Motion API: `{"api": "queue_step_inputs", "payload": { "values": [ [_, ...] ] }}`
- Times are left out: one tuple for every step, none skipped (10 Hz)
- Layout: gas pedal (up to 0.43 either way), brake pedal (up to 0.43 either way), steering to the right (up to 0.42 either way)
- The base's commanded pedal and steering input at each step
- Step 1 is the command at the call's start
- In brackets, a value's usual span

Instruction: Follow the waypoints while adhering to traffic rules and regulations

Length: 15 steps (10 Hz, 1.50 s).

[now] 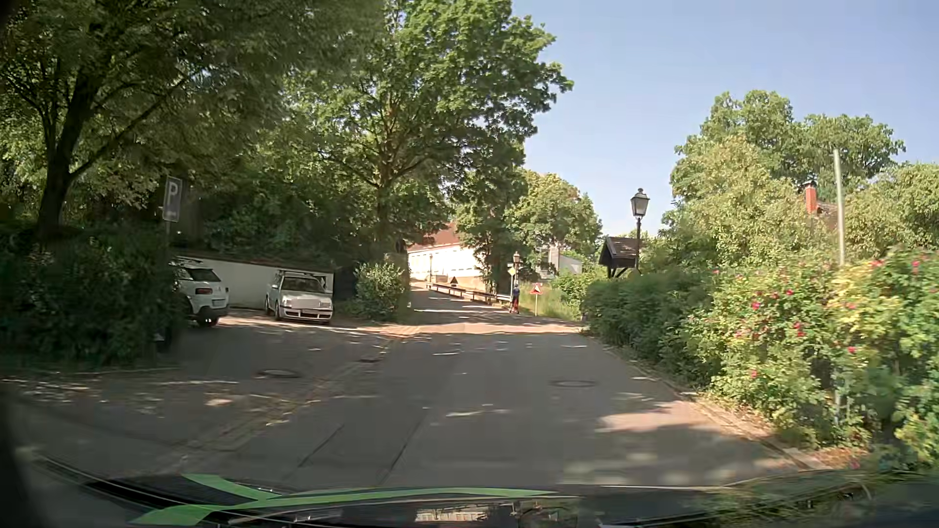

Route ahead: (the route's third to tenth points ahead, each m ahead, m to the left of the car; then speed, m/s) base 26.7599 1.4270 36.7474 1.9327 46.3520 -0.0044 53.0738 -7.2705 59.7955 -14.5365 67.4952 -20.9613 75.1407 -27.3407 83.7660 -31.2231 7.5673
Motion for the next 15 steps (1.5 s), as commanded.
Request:
{"api": "queue_step_inputs", "payload": {
  "values": [
    [0.0, 0.0, 0.008],
    [0.0, 0.0, 0.008],
    [0.0, 0.0, 0.009],
    [0.0, 0.0, 0.01],
    [0.008, 0.0, 0.014],
    [0.02, 0.0, 0.016],
    [0.02, 0.0, 0.016],
    [0.02, 0.0, 0.016],
    [0.02, 0.0, 0.016],
    [0.02, 0.0, 0.016],
    [0.028, 0.0, 0.016],
    [0.028, 0.0, 0.017],
    [0.079, 0.0, 0.02],
    [0.079, 0.0, 0.021],
    [0.079, 0.0, 0.019]
  ]
}}
